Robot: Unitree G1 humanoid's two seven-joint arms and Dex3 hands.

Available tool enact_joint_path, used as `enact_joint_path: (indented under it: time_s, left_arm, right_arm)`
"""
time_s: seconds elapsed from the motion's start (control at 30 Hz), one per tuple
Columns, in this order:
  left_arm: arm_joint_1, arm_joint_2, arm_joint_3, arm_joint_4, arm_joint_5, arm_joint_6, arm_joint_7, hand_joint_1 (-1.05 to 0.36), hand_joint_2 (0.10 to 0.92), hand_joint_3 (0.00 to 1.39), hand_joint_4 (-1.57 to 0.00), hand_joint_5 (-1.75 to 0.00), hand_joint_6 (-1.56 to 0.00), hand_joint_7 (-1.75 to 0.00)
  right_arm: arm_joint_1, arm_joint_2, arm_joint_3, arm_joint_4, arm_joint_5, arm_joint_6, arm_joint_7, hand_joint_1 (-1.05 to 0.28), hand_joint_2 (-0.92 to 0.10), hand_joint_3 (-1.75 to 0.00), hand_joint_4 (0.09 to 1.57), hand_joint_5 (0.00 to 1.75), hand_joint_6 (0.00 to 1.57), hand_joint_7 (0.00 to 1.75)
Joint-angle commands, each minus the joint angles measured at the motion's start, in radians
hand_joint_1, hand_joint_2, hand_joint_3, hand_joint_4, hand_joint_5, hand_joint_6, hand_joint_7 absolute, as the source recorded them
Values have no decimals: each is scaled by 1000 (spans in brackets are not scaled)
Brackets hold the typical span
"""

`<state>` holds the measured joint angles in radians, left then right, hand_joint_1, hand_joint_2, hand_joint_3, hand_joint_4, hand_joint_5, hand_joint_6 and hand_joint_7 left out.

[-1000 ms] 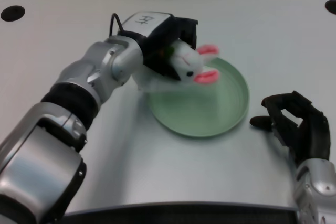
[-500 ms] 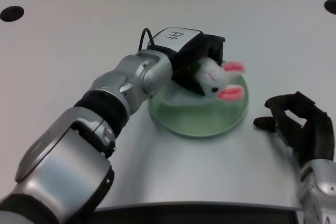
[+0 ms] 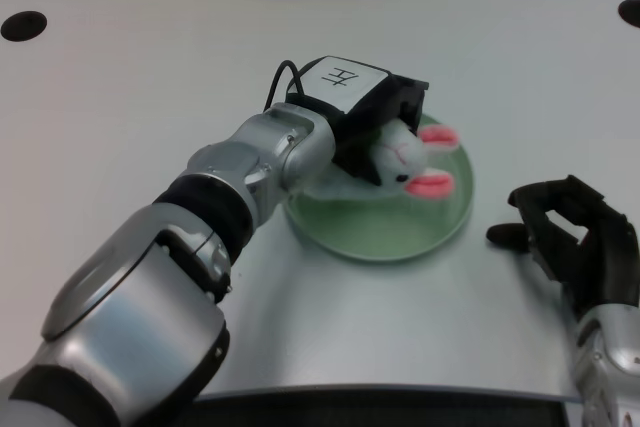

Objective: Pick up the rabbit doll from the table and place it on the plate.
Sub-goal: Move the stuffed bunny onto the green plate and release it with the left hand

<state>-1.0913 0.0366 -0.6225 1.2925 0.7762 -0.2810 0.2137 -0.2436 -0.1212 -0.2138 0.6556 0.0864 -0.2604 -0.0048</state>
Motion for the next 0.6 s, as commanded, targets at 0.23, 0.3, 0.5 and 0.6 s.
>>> enact_joint_path:
  time_s: [0.23, 0.3, 0.5, 0.6]
  left_arm:
    - [-11, 10, -33, 20, 28, -15, 46, -165, 882, 56, -807, -1746, -601, -1597]
    - [-14, 7, -31, 22, 22, -15, 27, -173, 890, 56, -808, -1746, -581, -1674]
    - [-21, 2, -20, 22, 2, -15, -42, -425, 878, 26, -714, -1608, -494, -1524]
    - [-25, 0, -11, 21, -8, -6, -91, -661, 914, 21, -522, -1123, -438, -856]
  right_arm:
    - [0, 6, -7, 1, 13, -1, -1, -745, -921, -155, 863, 870, 793, 1197]
    - [1, 6, -6, 3, 11, -9, 0, -739, -921, -155, 868, 872, 792, 1196]
    - [-1, 6, -5, 3, 8, -2, -4, -738, -921, -156, 869, 869, 795, 1200]
    - [2, 7, -3, -8, 6, 9, -8, -741, -921, -159, 862, 864, 795, 1203]
